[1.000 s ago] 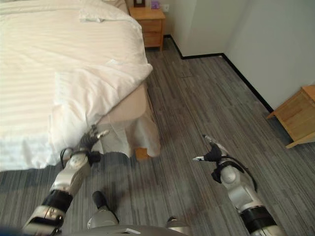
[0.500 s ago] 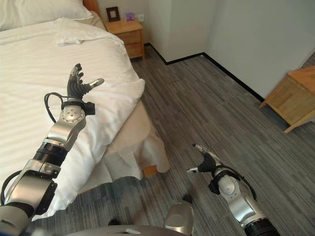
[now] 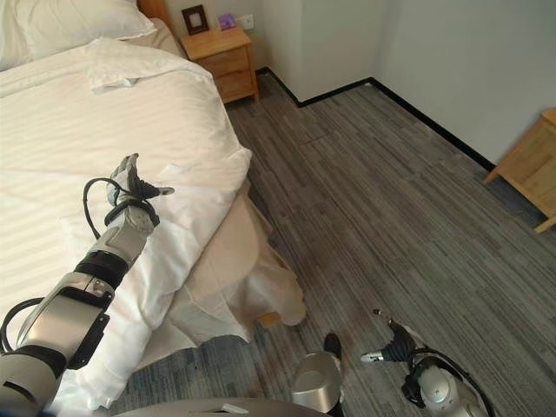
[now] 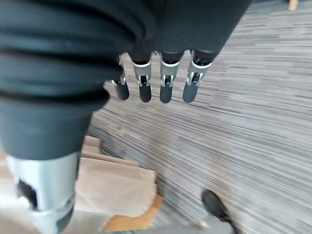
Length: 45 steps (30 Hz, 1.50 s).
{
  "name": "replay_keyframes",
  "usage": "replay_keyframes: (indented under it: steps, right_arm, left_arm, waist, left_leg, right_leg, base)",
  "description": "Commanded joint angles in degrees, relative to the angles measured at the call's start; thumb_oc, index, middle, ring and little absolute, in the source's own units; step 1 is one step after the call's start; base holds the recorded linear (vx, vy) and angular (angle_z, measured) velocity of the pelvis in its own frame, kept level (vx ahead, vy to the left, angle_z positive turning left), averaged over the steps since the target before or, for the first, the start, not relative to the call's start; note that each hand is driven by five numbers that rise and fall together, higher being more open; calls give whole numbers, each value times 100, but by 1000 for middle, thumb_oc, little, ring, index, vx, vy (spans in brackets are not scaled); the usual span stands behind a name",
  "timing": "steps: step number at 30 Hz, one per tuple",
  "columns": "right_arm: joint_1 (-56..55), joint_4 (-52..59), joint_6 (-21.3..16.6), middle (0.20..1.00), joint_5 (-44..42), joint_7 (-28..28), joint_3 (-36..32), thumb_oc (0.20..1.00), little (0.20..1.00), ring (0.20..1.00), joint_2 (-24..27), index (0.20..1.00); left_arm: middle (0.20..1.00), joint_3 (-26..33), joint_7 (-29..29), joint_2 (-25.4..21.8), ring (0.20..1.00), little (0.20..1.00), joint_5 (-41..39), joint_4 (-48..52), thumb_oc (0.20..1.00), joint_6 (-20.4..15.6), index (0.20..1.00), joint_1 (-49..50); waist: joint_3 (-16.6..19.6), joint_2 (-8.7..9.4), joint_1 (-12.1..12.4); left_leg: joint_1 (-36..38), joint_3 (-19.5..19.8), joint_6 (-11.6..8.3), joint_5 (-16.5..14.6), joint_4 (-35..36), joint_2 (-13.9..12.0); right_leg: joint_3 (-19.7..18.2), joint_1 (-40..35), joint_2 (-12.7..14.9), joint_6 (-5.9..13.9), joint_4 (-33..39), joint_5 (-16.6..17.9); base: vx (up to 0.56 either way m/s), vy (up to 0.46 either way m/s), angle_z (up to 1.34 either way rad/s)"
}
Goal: Making the bed.
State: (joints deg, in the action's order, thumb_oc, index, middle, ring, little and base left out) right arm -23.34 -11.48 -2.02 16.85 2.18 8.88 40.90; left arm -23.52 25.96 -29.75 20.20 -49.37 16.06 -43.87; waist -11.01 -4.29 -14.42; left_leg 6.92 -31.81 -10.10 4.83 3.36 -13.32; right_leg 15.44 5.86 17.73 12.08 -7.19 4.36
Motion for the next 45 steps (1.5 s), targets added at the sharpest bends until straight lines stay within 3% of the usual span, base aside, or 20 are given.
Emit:
replay_keyframes:
  steps: [1,7,8,12,13,18,23,29,30,31,32,35,38,39,42,43,44,45]
  right_arm:
    - [-180,242,-105,1000,-152,118,-323,1000,1000,1000,94,1000]
    - [-169,235,-107,1000,-152,116,-314,1000,1000,1000,93,1000]
    - [96,-13,-134,1000,-216,143,-37,1000,1000,1000,25,1000]
    - [124,-31,-140,1000,-215,136,-11,1000,1000,1000,28,1000]
    - [248,-485,-161,1000,-721,42,208,1000,1000,1000,-395,1000]
    - [409,-562,-199,1000,-821,45,429,1000,1000,1000,-453,1000]
    - [686,-595,-304,1000,-1048,-21,583,1000,1000,1000,-390,1000]
    - [860,-724,-368,1000,-1163,-64,762,1000,1000,1000,-370,1000]
    - [935,-771,-366,1000,-1215,-89,776,1000,1000,1000,-390,1000]
    - [985,-773,-397,1000,-1225,-100,794,1000,1000,1000,-390,1000]
    - [1015,-776,-407,1000,-1251,-100,800,1000,1000,1000,-424,1000]
    - [1062,-737,-429,1000,-1191,-156,795,1000,1000,1000,-398,1000]
    - [942,-397,-429,1000,-1244,-108,605,1000,1000,1000,-203,1000]
    - [855,-343,-400,1000,-1261,-84,543,1000,1000,1000,-174,1000]
    - [741,-530,-269,1000,-1262,-69,526,1000,1000,1000,-339,1000]
    - [742,-530,-269,1000,-1262,-69,527,1000,1000,1000,-339,1000]
    - [855,-842,-187,1000,-1274,-131,655,1000,1000,1000,-646,1000]
    - [981,-942,-129,1000,-1248,-165,756,1000,1000,1000,-787,1000]
  left_arm:
    - [1000,820,182,-1566,1000,1000,569,-46,1000,54,1000,-583]
    - [1000,824,180,-1573,1000,1000,568,-44,1000,54,1000,-582]
    - [1000,855,71,-1986,1000,1000,674,-50,1000,19,1000,-508]
    - [1000,881,60,-2003,1000,1000,682,-28,1000,28,1000,-484]
    - [1000,329,-71,-1600,1000,1000,683,-436,1000,-147,1000,-940]
    - [1000,70,-48,-1188,1000,1000,715,-399,1000,-187,1000,-1136]
    - [1000,-141,-80,-852,1000,1000,728,-833,1000,-257,1000,-1155]
    - [1000,-240,-272,-519,1000,1000,437,-1788,1000,-274,1000,-1201]
    - [843,-279,-331,-436,843,843,513,-2008,843,-224,843,-1117]
    - [338,-219,-392,-362,338,338,499,-2209,338,-204,338,-1091]
    - [200,-144,-453,-270,200,200,478,-2346,200,-188,200,-986]
    - [200,244,-432,2,200,200,99,-2578,200,-234,200,-628]
    - [200,475,-306,89,200,200,-379,-2295,200,-379,200,-460]
    - [200,486,-260,131,200,200,-523,-2126,200,-410,200,-491]
    - [200,538,31,493,200,200,-1332,-943,200,-722,200,-469]
    - [200,538,31,493,200,200,-1331,-942,200,-721,200,-469]
    - [200,403,245,745,200,200,-1481,246,200,-897,200,-172]
    - [200,320,298,909,200,200,-1521,628,200,-953,200,-54]
  waist:
    - [-68,71,-76]
    - [-72,72,-90]
    - [-241,-15,141]
    - [-259,-17,97]
    - [-361,-2,-348]
    - [-506,42,-407]
    - [-555,1,-566]
    - [-462,-124,-822]
    - [-438,-142,-837]
    - [-370,-160,-842]
    - [-340,-174,-835]
    - [-305,-163,-636]
    - [-397,47,-441]
    - [-463,152,-436]
    - [-586,280,-367]
    - [-591,281,-370]
    - [-532,383,-334]
    - [-475,423,-376]
  left_leg:
    - [60,216,-445,517,-399,-359]
    - [53,228,-446,518,-404,-365]
    - [-76,281,-490,1019,-353,-674]
    - [-78,313,-490,1031,-350,-688]
    - [-208,-1343,-490,765,-1009,-820]
    - [-34,-1309,-490,1297,-586,-864]
    - [-69,-1470,-490,1408,-438,-882]
    - [-458,-1583,-490,1323,-34,-717]
    - [-559,-1538,-490,1301,27,-689]
    - [-676,-1536,-490,1271,48,-674]
    - [-755,-1493,-490,1239,48,-657]
    - [-945,-886,-490,993,-23,-475]
    - [-883,-3,-304,-150,-894,50]
    - [-852,120,-171,-344,-1204,189]
    - [-278,1049,-72,-952,-1521,730]
    - [-272,1051,-72,-952,-1520,730]
    - [101,1408,44,-1122,-1272,914]
    - [304,1340,142,-1282,-974,939]
  right_leg:
    - [-361,-190,-292,204,1156,350]
    - [-350,-193,-294,202,1156,349]
    - [-125,-384,-560,5,1134,60]
    - [-92,-408,-571,-4,1134,53]
    - [715,-866,-863,-378,1143,-397]
    - [731,-843,-892,-355,1142,-329]
    - [573,-437,-841,-320,1119,-191]
    - [279,606,-751,-160,1078,97]
    - [227,776,-741,-125,1064,139]
    - [160,935,-733,-102,1057,181]
    - [138,1013,-745,-95,1059,196]
    - [5,1054,-796,-94,1071,162]
    - [-141,931,-775,-173,985,222]
    - [-56,940,-678,-258,928,379]
    - [90,630,-585,-265,962,547]
    - [93,623,-585,-265,964,547]
    - [116,518,-536,-187,994,662]
    - [84,531,-503,-101,972,710]
  base:
    - [-11,-92,79]
    - [-5,-52,15]
    - [-24,-258,0]
    - [-19,-174,38]
    - [-43,-428,69]
    - [2,-63,103]
    - [-35,18,-11]
    - [-81,39,-36]
    - [-38,23,-37]
    - [-18,10,-28]
    - [-6,-7,-26]
    - [62,-28,-21]
    - [-26,-124,-35]
    - [-164,-149,-17]
    - [-75,-59,49]
    - [-130,43,59]
    - [-162,85,37]
    - [-291,216,24]
